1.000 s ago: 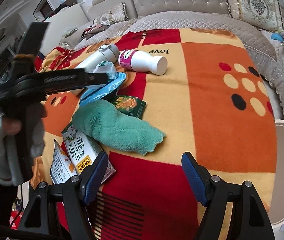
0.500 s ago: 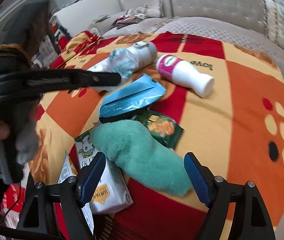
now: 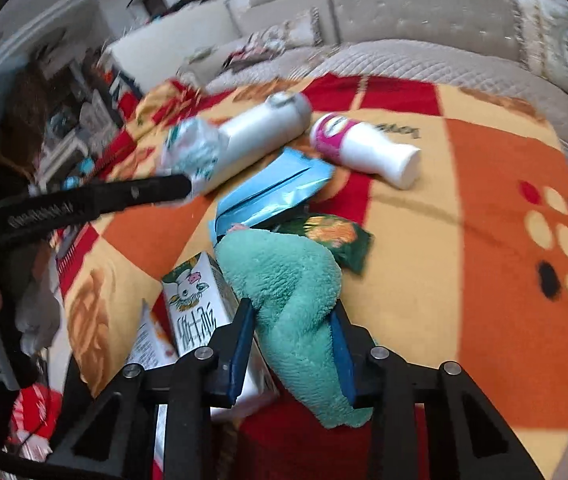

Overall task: Collect trash
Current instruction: 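Grasp white-green crumpled wrapper with left tool while right tool grasps green towel, then carry wrapper and green towel over the white bin and open both tools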

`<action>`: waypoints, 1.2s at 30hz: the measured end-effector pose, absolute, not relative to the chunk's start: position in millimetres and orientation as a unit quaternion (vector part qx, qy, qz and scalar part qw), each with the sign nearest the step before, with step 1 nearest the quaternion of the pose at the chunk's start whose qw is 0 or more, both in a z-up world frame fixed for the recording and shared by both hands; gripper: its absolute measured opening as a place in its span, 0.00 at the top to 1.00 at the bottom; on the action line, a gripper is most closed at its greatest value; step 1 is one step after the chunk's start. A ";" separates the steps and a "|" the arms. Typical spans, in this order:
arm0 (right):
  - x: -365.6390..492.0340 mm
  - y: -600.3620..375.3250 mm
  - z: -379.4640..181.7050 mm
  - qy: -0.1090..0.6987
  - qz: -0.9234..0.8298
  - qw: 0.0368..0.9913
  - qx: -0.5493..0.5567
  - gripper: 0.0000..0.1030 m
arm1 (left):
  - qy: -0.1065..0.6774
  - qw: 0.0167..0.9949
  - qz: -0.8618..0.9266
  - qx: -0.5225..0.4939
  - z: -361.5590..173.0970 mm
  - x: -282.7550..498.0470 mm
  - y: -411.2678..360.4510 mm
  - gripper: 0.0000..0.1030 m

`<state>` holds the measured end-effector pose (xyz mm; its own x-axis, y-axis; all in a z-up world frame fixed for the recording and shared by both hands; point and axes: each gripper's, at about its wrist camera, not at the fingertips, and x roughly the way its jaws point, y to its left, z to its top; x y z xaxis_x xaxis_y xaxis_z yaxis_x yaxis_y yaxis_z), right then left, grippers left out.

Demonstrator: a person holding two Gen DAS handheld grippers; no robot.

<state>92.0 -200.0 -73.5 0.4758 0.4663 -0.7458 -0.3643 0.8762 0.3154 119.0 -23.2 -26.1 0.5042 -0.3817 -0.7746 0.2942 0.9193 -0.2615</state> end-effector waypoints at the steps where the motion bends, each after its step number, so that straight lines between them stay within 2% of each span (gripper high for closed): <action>1: 86.1 -207.7 -70.6 0.446 0.236 0.861 0.067 0.66 | 0.457 0.865 -0.199 -0.049 -24.9 116.7 -25.1 0.91; 20: 11.5 -314.2 -45.1 0.405 0.115 0.897 0.134 0.66 | 0.452 0.856 -0.251 0.011 -20.6 64.6 -131.0 0.91; 36: -21.1 -410.9 -54.8 0.404 0.029 0.897 0.180 0.66 | 0.464 0.828 -0.309 0.057 -33.1 44.8 -235.6 0.91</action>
<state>-21.1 -410.9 -54.8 0.6726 0.1983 -0.7129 0.0930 0.9331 0.3473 44.8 -235.6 -33.1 0.3789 -0.4588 -0.8037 0.5644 0.8028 -0.1923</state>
